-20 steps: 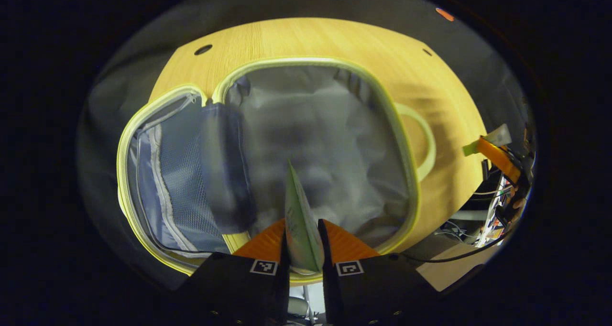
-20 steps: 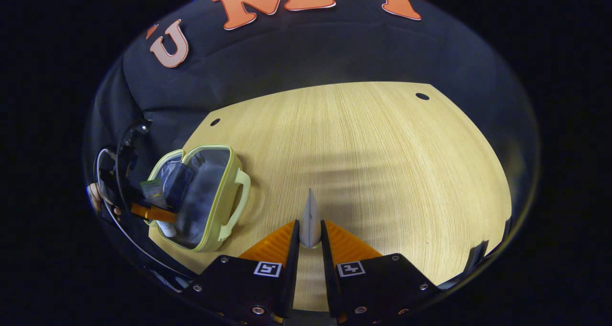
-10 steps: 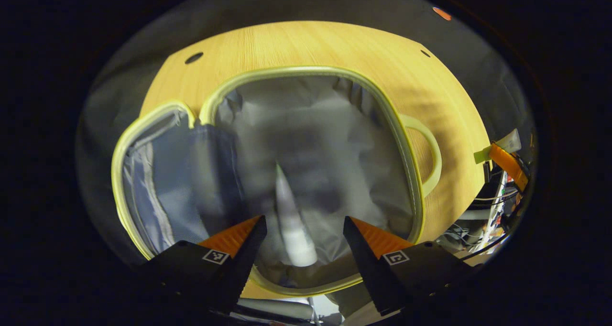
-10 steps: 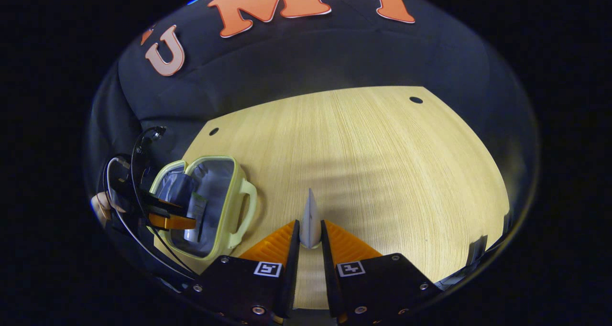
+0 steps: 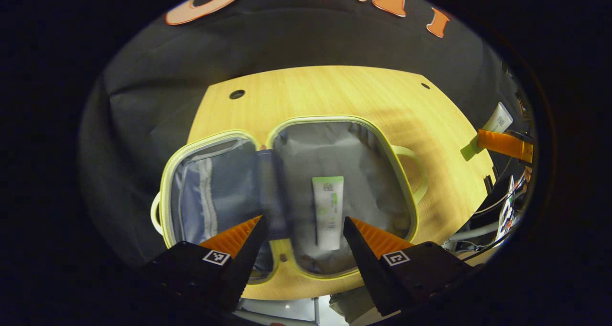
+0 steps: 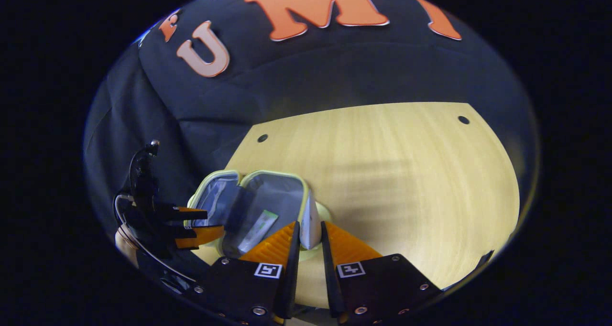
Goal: First open the suitcase, pack the skin care products into it, and then close the suitcase.
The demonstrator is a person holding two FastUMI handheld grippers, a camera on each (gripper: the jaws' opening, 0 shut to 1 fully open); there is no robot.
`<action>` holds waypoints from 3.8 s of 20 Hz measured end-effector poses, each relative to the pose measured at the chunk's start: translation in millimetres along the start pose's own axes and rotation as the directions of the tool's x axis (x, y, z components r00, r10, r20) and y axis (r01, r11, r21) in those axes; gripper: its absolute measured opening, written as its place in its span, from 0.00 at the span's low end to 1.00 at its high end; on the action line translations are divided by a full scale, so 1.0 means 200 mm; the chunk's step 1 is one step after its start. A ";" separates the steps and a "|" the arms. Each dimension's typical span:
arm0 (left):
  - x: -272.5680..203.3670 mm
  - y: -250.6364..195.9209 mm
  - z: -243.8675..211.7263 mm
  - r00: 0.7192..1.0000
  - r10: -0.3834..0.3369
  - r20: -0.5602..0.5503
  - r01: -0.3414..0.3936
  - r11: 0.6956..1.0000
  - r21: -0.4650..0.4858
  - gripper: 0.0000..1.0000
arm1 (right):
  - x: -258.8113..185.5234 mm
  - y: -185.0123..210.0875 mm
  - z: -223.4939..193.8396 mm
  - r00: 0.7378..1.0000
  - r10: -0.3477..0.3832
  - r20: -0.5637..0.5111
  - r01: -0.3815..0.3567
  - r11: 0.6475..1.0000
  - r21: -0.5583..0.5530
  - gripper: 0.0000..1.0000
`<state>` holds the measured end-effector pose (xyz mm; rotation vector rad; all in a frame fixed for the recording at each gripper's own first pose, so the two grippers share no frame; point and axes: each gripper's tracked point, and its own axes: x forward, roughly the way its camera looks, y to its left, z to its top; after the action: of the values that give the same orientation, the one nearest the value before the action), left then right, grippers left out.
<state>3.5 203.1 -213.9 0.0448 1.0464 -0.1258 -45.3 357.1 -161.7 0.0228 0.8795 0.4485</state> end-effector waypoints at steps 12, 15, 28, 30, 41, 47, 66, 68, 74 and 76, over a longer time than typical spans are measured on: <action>-0.18 0.63 -0.37 0.988 0.153 0.002 -0.151 0.978 -0.144 1.00 | 0.32 0.36 -0.47 0.866 0.110 -0.487 -0.084 0.994 0.075 0.28; -0.20 0.73 -0.44 0.986 0.167 -0.016 -0.168 0.971 -0.168 1.00 | 0.44 0.35 -0.53 0.833 0.090 -0.546 -0.039 0.994 0.104 0.28; -0.07 1.34 -0.52 0.970 0.237 -0.043 -0.238 0.915 -0.327 0.99 | 0.52 0.42 -0.30 0.898 0.139 -0.417 -0.046 0.973 0.227 0.95; -0.02 1.46 -0.53 0.972 0.230 -0.053 -0.232 0.896 -0.380 0.99 | 0.52 0.43 -0.28 0.902 0.141 -0.407 -0.043 0.970 0.240 0.95; 0.18 1.54 -0.33 0.990 -0.043 0.131 0.120 0.741 -0.661 1.00 | 0.49 0.42 -0.22 0.909 0.130 -0.395 -0.030 0.968 0.251 0.95; 0.27 1.62 -0.34 0.965 -0.122 0.233 0.262 0.539 -0.800 0.98 | 0.47 0.40 -0.21 0.912 0.112 -0.395 -0.015 0.971 0.239 0.96; -0.12 1.36 0.19 0.983 0.102 0.150 -0.036 0.920 -0.390 0.12 | 0.39 0.32 -0.02 0.955 0.137 -0.263 -0.091 0.980 0.179 0.96; -0.24 1.28 0.29 0.974 0.148 0.171 -0.097 0.957 -0.274 0.12 | 0.37 0.28 0.01 0.965 0.139 -0.224 -0.107 0.983 0.148 0.96; -0.57 0.94 0.52 0.950 0.216 0.224 -0.188 0.972 -0.139 0.11 | 0.23 0.11 0.17 0.984 0.146 -0.104 -0.142 0.989 0.042 0.96; -0.62 0.80 0.56 0.948 0.228 0.223 -0.207 0.972 -0.113 0.11 | 0.20 0.05 0.19 0.984 0.159 -0.080 -0.157 0.987 0.030 0.96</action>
<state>59.0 361.2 -54.7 0.0638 0.8027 0.1138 0.5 387.4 -165.1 0.0968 0.9674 0.5910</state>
